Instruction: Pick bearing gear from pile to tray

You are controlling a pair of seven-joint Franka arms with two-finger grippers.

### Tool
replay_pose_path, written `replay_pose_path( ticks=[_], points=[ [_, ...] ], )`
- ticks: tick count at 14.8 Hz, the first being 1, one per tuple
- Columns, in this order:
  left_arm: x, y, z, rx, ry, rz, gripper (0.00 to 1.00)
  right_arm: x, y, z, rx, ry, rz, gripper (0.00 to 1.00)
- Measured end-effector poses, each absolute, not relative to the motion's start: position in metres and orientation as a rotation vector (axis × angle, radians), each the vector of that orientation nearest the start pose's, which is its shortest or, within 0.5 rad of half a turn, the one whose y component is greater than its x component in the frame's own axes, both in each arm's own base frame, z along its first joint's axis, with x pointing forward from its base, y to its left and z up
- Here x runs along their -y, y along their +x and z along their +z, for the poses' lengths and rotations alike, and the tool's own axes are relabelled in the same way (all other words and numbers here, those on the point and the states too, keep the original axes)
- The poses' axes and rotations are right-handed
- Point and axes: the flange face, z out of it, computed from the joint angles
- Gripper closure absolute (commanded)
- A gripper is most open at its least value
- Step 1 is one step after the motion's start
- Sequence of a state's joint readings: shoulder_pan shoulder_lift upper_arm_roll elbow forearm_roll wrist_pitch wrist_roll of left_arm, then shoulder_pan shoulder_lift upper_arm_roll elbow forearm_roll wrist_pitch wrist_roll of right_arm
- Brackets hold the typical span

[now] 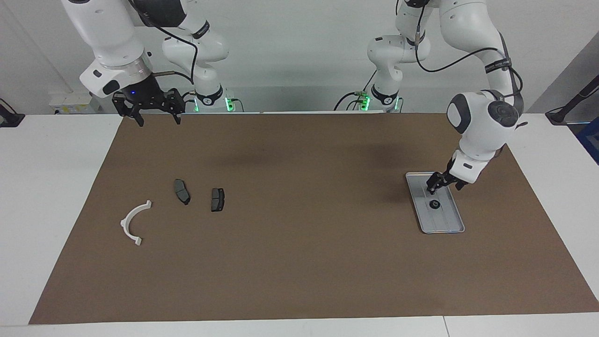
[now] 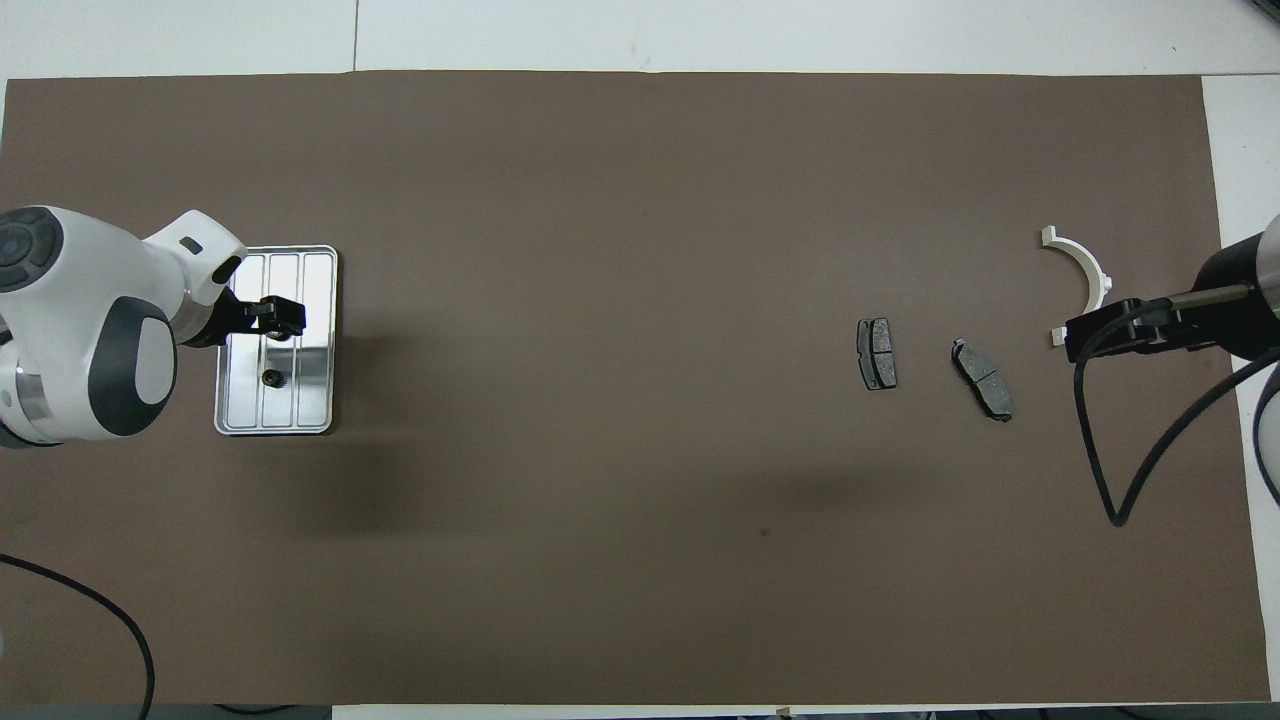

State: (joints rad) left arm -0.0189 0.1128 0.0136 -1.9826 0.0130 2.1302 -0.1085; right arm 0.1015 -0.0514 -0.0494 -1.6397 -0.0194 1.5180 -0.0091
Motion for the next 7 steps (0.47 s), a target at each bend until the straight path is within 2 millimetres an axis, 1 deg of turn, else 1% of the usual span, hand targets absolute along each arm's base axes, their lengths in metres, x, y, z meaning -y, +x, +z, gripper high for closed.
replay_pose_path(
  ticks=[2, 4, 5, 7],
  points=[
    [0.002, 0.562, 0.454, 0.17, -3.126, -0.02, 0.0, -0.025, 0.531, 0.616, 0.096, -3.157, 0.111, 0.0],
    [0.0, 0.541, 0.49, 0.179, -3.125, -0.004, 0.0, -0.025, 0.531, 0.616, 0.096, -3.157, 0.111, 0.0],
    [-0.001, 0.528, 0.503, 0.182, -3.125, 0.025, 0.0, -0.025, 0.531, 0.616, 0.096, -3.157, 0.111, 0.0],
    [-0.002, 0.498, 0.522, 0.184, -3.124, 0.063, 0.0, -0.025, 0.531, 0.616, 0.096, -3.157, 0.11, 0.0]
  ],
)
